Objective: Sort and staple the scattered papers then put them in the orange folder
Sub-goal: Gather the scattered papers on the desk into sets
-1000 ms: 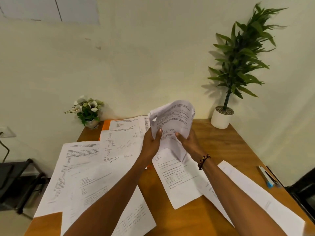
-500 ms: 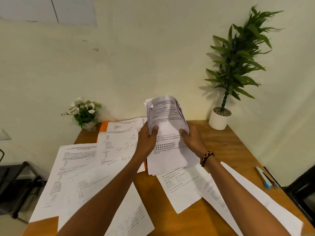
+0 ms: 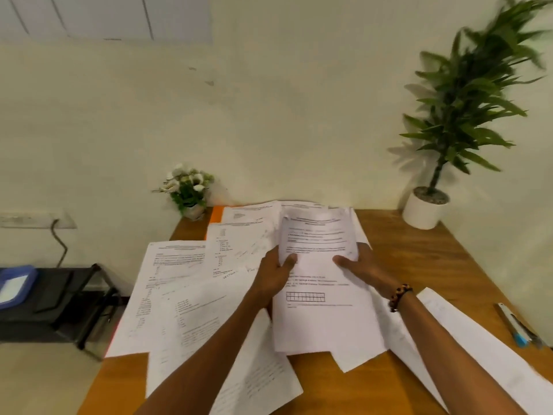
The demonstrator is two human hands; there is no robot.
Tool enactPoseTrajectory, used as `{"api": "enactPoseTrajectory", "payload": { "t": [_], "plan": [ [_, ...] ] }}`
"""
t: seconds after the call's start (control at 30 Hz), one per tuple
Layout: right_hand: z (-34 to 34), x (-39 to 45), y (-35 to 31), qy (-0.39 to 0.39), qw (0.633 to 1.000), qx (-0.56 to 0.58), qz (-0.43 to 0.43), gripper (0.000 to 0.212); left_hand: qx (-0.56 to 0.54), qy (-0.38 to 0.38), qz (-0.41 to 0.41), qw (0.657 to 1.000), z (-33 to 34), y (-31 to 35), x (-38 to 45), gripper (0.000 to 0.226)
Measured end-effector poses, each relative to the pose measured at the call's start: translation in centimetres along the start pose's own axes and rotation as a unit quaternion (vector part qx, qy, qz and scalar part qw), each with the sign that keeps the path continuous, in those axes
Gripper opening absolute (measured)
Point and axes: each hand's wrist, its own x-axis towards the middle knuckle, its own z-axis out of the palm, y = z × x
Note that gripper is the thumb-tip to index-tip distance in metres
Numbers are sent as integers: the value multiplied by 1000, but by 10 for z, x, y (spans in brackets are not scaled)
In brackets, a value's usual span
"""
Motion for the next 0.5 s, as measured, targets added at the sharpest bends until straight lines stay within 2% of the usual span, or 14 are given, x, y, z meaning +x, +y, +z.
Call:
{"api": "enactPoseTrajectory", "payload": {
  "t": [0.13, 0.23, 0.3, 0.43, 0.5],
  "plan": [
    [12, 6, -6, 6, 997, 70, -30, 35, -7, -28, -20, 999, -14, 0, -19, 49],
    [30, 9, -10, 1, 997, 61, -39, 29, 70, -24, -9, 997, -31, -2, -29, 44],
    [40, 10, -7, -10, 997, 64, -35, 24, 125, 16, 8, 992, -47, -8, -34, 42],
    [51, 12, 3, -28, 997, 69, -26, 28, 249, 189, 12, 950, -82, -40, -35, 48],
    [56, 11, 4, -35, 996, 82, -26, 32, 357, 165, -1, 920, -92, -56, -34, 54]
  ]
}}
